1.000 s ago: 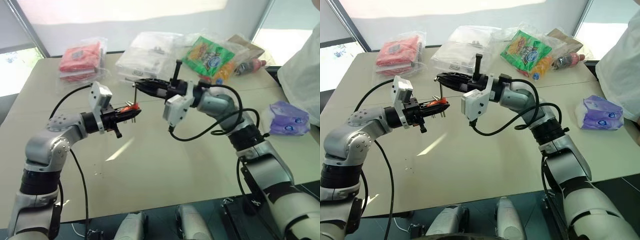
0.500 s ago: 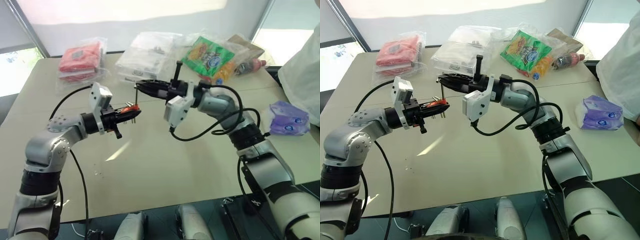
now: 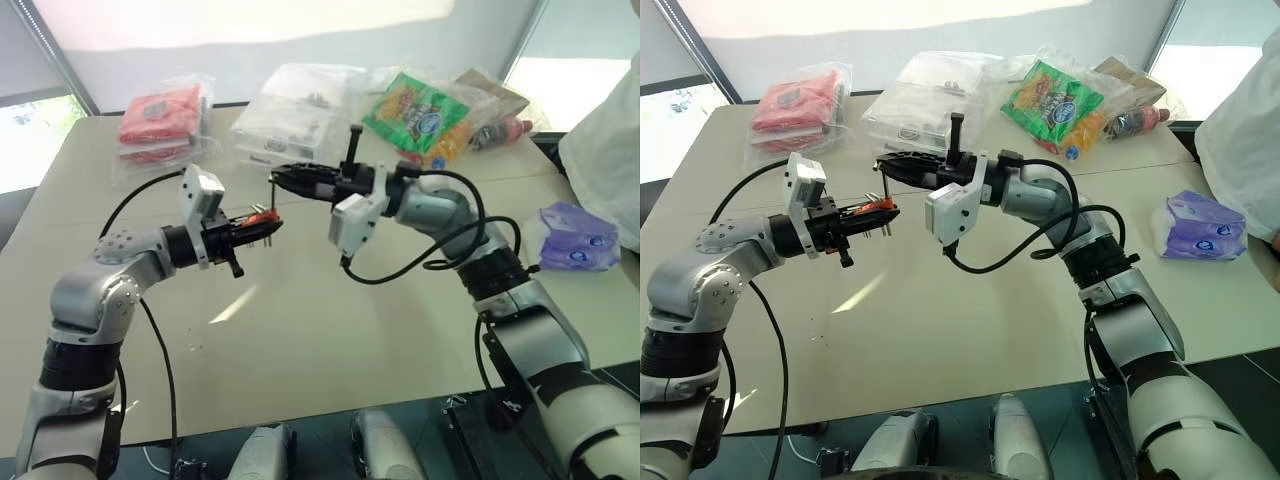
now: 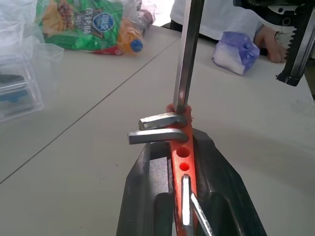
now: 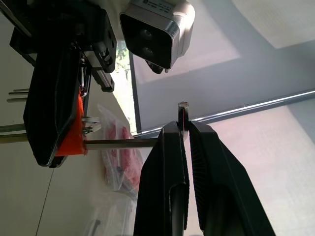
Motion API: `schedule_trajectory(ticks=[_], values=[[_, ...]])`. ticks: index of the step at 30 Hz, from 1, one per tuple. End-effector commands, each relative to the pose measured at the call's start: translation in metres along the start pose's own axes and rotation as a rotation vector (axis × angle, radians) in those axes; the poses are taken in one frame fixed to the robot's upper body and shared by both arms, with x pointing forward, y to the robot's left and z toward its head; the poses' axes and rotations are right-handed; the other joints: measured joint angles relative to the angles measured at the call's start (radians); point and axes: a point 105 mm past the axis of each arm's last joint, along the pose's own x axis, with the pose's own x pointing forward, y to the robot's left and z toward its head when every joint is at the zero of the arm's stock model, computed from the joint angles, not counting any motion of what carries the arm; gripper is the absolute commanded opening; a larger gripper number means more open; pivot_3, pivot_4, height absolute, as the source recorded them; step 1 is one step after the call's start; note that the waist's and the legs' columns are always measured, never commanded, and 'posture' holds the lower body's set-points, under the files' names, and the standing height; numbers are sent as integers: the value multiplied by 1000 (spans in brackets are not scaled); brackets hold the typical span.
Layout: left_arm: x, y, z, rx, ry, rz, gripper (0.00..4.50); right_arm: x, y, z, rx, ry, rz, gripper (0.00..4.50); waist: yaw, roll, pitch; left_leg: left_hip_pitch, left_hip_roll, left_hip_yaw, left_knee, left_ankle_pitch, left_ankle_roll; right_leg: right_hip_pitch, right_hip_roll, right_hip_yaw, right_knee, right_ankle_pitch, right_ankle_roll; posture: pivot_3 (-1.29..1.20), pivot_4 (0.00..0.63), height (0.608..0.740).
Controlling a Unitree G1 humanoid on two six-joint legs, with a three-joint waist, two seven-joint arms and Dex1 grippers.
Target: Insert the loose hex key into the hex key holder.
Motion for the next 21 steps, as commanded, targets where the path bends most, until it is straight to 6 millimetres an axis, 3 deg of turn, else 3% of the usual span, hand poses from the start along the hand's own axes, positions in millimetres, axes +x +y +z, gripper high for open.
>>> schedule_trajectory(ticks=[1,7,8,14,21], values=[[2,-9,16,57,-36,-32,0,7,-1,10,10,-58,14,41,0,0,0,0,0,0,0,0,0,0,0,0,0,0,0,0,150,740],[3,-11,17,60,-42,-35,0,6,17,5,105,-34,76,41,0,0,0,0,0,0,0,0,0,0,0,0,0,0,0,0,150,740],[3,-11,17,60,-42,-35,0,5,20,5,120,-27,88,761,0,0,0,0,0,0,0,0,0,0,0,0,0,0,0,0,150,740],[4,-10,15,51,-48,-16,0,-19,47,-3,267,72,183,3632,4,0,0,0,0,-1,0,0,0,0,0,0,0,0,0,0,150,740],[12,-12,8,15,-59,-1,0,-91,81,-14,784,347,186,3632,23,0,0,-1,-1,-1,2,0,1,1,-1,0,0,0,0,0,150,740]])
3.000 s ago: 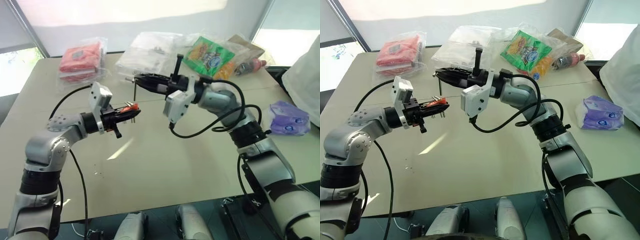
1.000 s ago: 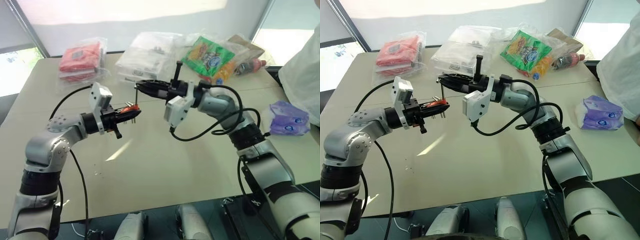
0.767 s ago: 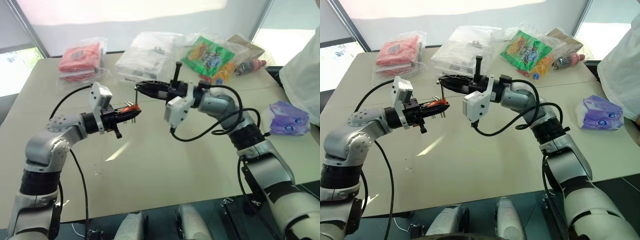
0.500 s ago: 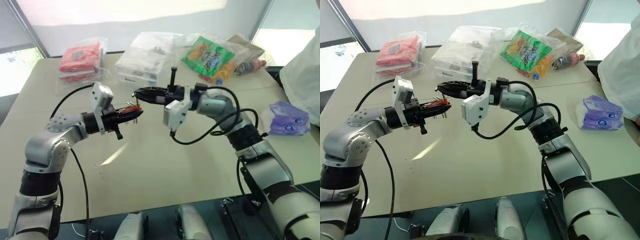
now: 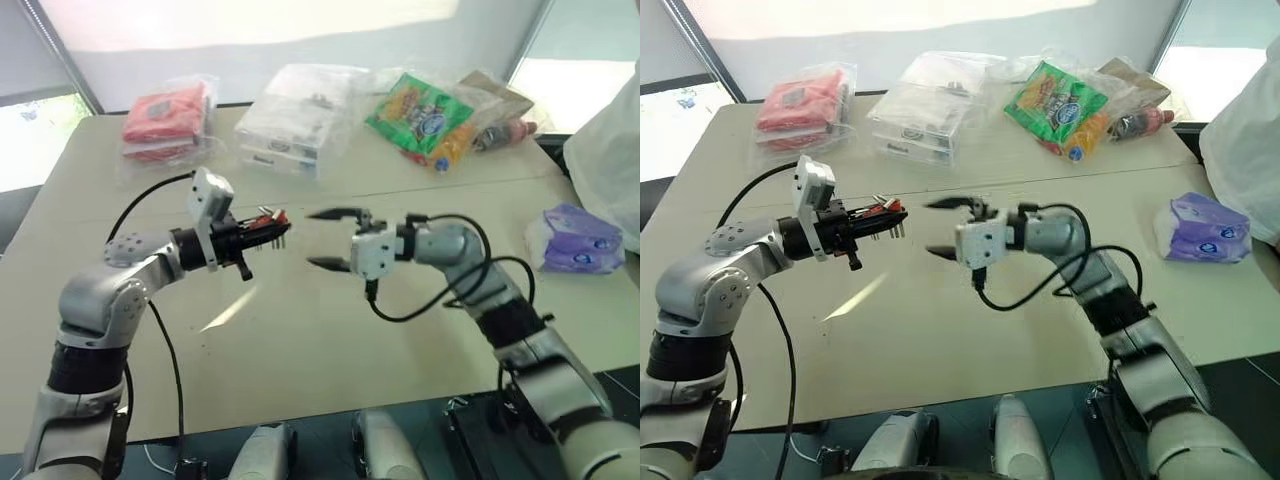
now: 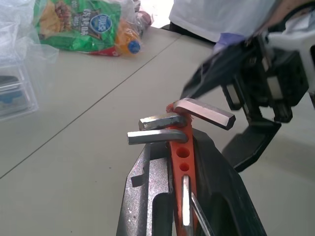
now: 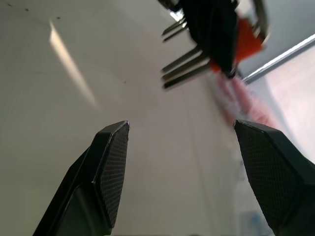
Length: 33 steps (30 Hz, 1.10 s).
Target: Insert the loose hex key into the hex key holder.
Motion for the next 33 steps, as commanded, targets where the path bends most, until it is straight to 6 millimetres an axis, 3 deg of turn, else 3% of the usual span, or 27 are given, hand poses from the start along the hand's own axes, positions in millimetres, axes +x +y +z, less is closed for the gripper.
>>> schedule_trajectory(ticks=[1,5,8,14,19,23,29,33], values=[[5,-4,9,9,-52,2,0,-34,-9,-2,176,55,-62,3632,11,0,0,0,0,1,0,0,0,0,0,0,0,0,0,0,150,740],[26,-2,2,-64,-75,26,0,-68,7,-25,322,206,-71,3632,21,0,0,1,0,1,1,-2,3,1,0,1,0,0,0,0,150,740],[48,-3,-7,-141,-83,23,0,-81,10,-33,383,265,-121,3632,24,0,0,1,0,0,2,-3,5,3,0,0,-1,0,0,0,150,740],[88,-11,-35,-432,-77,21,0,-90,18,-39,441,323,-160,3632,19,0,0,2,0,1,2,-1,2,3,1,0,-1,0,0,0,150,740],[109,-23,-54,-656,-36,10,0,-97,25,-44,443,363,-174,3632,21,0,0,2,0,1,2,-1,1,3,0,0,-1,0,0,0,150,740],[122,-23,-74,-836,24,57,0,-101,27,-47,422,393,-184,3632,22,-1,0,2,0,1,2,-1,1,3,0,0,-1,0,0,0,150,740],[123,-22,-97,-917,123,112,0,-102,30,-46,408,404,-189,3632,21,-1,0,2,0,1,2,-1,1,3,1,0,-1,0,0,0,150,740],[120,-22,-111,-917,193,156,1862,-99,30,-46,402,402,-195,3697,21,-1,0,2,0,1,2,0,1,4,1,0,-1,0,0,0,150,740]])
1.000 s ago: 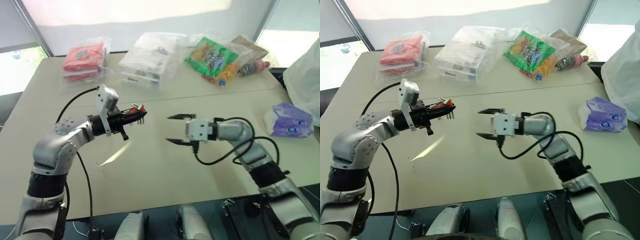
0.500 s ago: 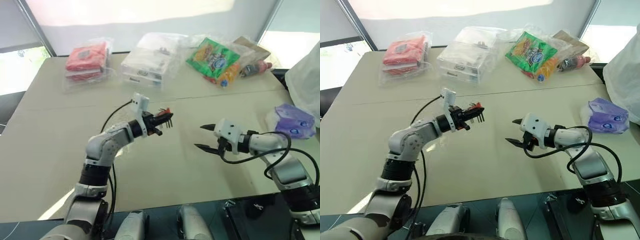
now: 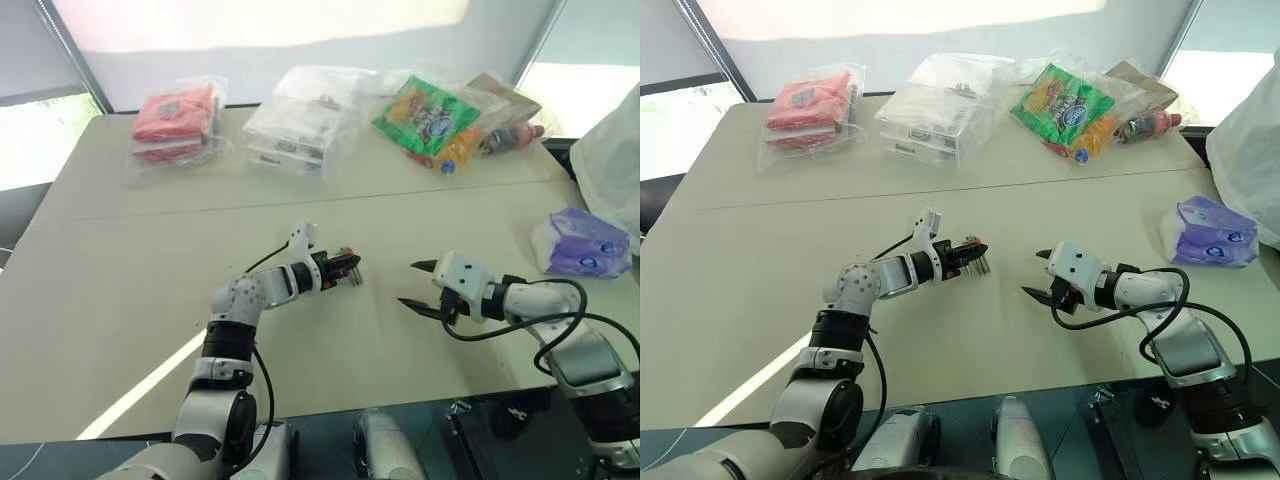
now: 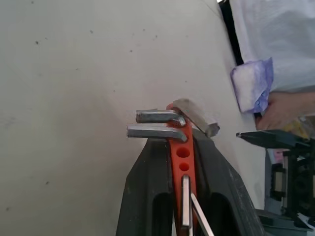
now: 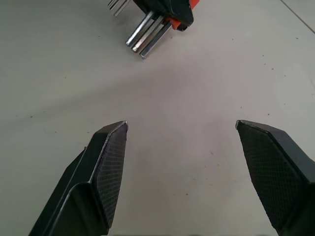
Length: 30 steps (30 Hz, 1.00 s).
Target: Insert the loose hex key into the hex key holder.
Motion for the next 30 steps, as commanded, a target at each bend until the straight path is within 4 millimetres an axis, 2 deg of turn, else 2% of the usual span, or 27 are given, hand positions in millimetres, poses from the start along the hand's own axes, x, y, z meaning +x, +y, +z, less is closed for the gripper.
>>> schedule_trajectory(ticks=[1,5,9,17,23,27,30], values=[[-3,5,0,6,16,40,2388,-3,-7,15,-58,-38,-33,3697,1,0,0,0,0,0,0,0,0,1,0,0,0,0,0,0,150,740],[-10,5,5,43,14,53,4436,-1,-8,15,-63,-40,-34,3697,-1,0,-1,3,0,0,0,0,0,4,0,0,0,0,0,0,150,740],[-30,11,18,283,35,132,4480,1,-13,19,-93,-43,-23,3697,-13,0,-1,6,1,0,-1,0,0,5,1,1,0,0,0,0,150,740],[-66,16,42,712,78,226,4480,1,-25,28,-153,-45,9,3697,-4,1,-1,7,1,1,-2,0,0,5,1,1,0,0,0,0,150,740],[-101,-13,69,960,12,122,4480,-7,-38,41,-193,-30,100,3697,-1,1,0,-1,0,0,0,0,0,0,-1,1,-1,0,0,0,150,740],[-132,-30,65,1091,52,13,4480,-20,-46,52,-223,-5,158,3697,-4,1,0,-1,0,0,-1,0,0,-1,-1,1,-1,0,0,0,150,740],[-157,-42,61,1100,76,-55,4480,-30,-48,63,-246,9,204,3697,-7,1,0,-1,1,0,-3,0,0,-1,-2,1,-1,0,0,0,150,740]])
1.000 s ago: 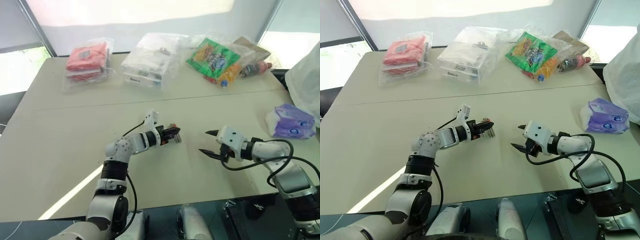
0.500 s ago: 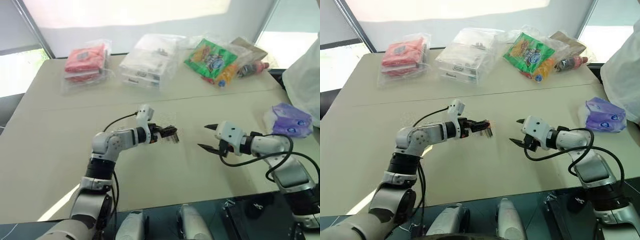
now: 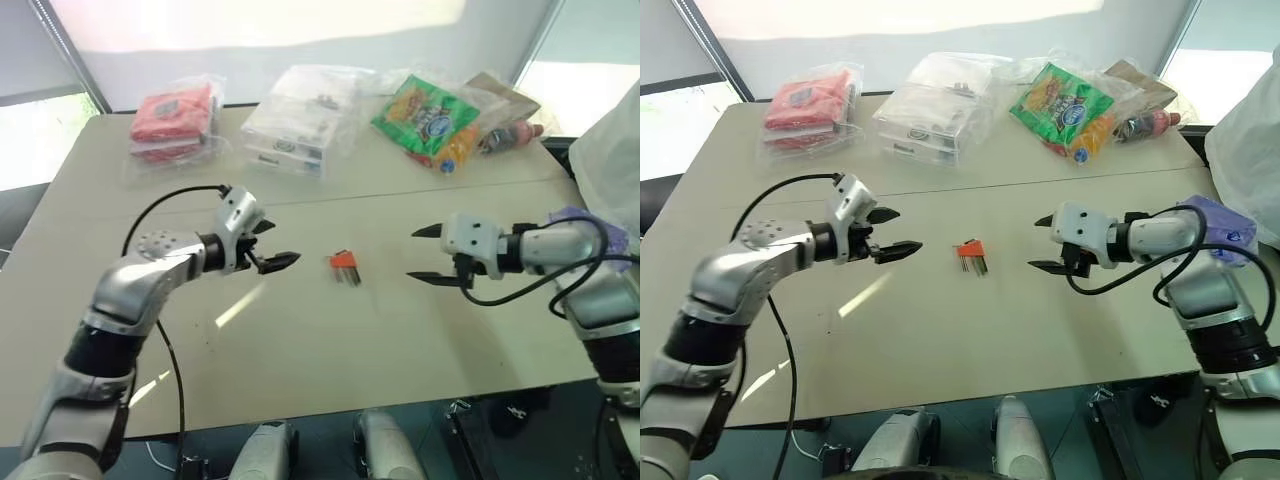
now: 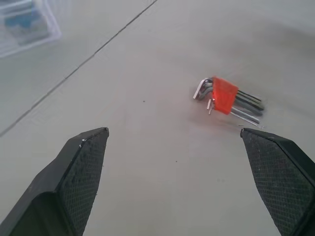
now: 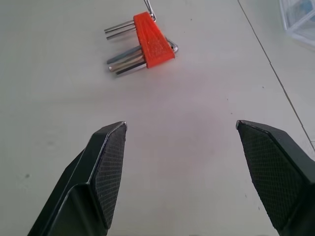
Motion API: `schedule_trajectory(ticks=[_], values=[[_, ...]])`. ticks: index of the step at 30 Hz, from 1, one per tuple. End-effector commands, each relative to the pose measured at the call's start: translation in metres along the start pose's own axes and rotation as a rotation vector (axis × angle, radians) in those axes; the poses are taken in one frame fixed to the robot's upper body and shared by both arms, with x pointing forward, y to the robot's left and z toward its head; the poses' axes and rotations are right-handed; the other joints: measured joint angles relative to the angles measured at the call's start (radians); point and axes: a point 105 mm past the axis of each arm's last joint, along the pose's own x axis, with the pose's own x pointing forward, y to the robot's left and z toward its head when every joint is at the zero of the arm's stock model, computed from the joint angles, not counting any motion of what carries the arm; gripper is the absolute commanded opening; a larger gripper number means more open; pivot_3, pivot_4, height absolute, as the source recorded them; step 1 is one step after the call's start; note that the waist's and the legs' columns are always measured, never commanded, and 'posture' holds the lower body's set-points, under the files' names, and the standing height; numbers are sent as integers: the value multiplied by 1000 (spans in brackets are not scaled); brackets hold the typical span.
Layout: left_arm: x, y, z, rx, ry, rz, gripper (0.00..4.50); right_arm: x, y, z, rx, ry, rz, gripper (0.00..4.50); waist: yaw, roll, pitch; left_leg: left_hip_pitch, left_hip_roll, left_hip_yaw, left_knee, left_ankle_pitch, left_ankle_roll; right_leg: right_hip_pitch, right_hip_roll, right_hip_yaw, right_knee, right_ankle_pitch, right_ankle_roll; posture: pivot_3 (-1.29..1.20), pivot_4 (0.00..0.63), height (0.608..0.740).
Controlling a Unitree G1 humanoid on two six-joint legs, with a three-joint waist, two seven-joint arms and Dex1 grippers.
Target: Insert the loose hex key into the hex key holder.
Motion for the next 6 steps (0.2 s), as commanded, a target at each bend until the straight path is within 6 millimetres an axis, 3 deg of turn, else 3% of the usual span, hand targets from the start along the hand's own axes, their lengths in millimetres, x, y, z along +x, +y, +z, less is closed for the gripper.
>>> schedule_trajectory(ticks=[1,6], values=[[-28,-10,21,51,-65,-56,4480,-15,-7,22,-49,-24,30,3697,1,0,1,0,0,0,0,0,1,0,0,0,0,0,0,0,150,740],[-45,-11,22,45,-66,-56,4480,-22,-6,36,-54,-39,73,3697,5,0,1,0,0,-1,1,-3,5,1,0,-1,0,0,0,0,150,740]])
